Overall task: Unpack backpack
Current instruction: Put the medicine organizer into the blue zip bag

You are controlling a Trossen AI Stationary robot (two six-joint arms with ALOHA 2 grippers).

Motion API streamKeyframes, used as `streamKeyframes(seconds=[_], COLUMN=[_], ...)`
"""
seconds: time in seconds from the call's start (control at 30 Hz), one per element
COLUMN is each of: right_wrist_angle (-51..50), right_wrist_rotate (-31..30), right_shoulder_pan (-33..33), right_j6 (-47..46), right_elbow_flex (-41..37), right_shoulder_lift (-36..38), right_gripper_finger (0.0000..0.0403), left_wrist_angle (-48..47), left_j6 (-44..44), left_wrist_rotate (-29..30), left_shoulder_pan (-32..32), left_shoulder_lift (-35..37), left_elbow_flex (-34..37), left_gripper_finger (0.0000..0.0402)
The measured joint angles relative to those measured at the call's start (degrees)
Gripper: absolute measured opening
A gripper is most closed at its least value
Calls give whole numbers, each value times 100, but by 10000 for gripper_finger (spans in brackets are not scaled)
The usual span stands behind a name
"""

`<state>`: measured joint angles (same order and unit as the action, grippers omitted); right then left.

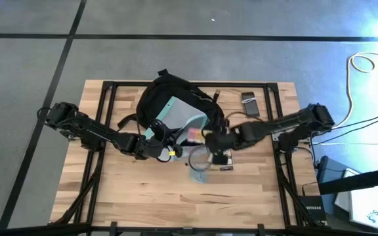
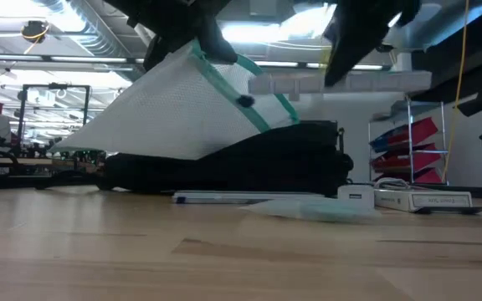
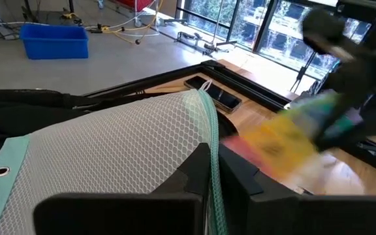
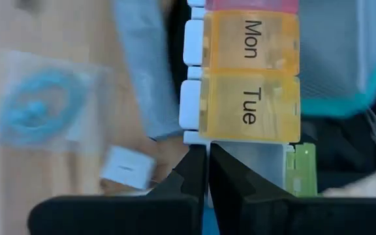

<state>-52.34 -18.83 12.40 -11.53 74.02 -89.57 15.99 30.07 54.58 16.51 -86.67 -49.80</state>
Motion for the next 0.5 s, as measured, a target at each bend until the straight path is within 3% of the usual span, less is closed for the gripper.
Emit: streamKeyframes(seconds=[0.33,0.5], right_wrist_angle=[-146,511], right_wrist_rotate=[359,339], right_shoulder_pan=[-800,-841], right_j6=[531,1247], right_elbow_flex=[826,1289], right_shoulder_lift=[-932,-1352], right_gripper_finger=[0,0], left_wrist_angle=[-4,-13], left_j6=[6,-5], left_wrist_rotate=[-38,-39], left_shoulder_pan=[4,4], left_shoulder_lift=[0,0], left_elbow_flex=[0,0], left_gripper_finger=[6,6])
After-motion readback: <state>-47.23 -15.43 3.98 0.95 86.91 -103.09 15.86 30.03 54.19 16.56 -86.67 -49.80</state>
